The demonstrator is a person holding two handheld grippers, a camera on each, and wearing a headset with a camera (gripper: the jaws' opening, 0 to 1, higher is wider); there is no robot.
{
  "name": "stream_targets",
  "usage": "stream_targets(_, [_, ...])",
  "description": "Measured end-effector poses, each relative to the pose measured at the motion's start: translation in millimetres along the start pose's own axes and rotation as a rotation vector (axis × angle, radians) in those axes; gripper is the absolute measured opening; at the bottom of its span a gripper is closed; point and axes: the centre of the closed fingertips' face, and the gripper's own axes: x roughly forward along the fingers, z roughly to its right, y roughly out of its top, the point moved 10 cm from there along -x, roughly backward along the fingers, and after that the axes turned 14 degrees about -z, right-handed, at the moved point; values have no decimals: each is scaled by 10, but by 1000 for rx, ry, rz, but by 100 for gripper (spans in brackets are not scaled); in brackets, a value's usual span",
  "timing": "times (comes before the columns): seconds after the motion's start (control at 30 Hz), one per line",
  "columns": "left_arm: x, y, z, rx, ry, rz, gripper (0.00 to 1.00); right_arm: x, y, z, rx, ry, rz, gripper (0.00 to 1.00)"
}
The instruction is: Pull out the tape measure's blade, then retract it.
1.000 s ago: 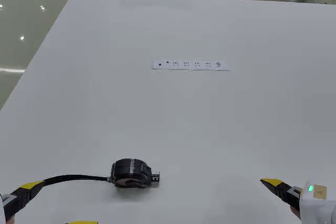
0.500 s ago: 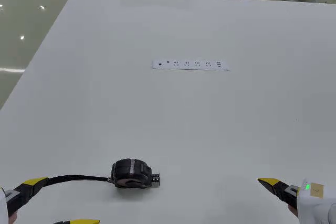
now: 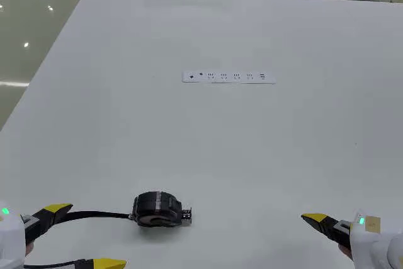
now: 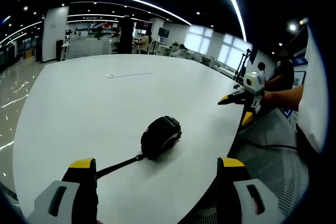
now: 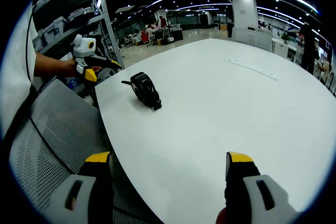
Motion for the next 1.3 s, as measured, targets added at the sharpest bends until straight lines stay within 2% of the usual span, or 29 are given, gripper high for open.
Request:
stream_targets(0.63, [201,125,-39,91,-62,-38,83,211,101,8,-60,58,-32,85])
stream_targets(1.0, [338,151,-66,151,-93,-64,77,314,155,7,-68,84,-32,83])
stream_targets(1.3, [488,229,-79,217,-122,-92,71,390,200,-11,-73,101,-28,82])
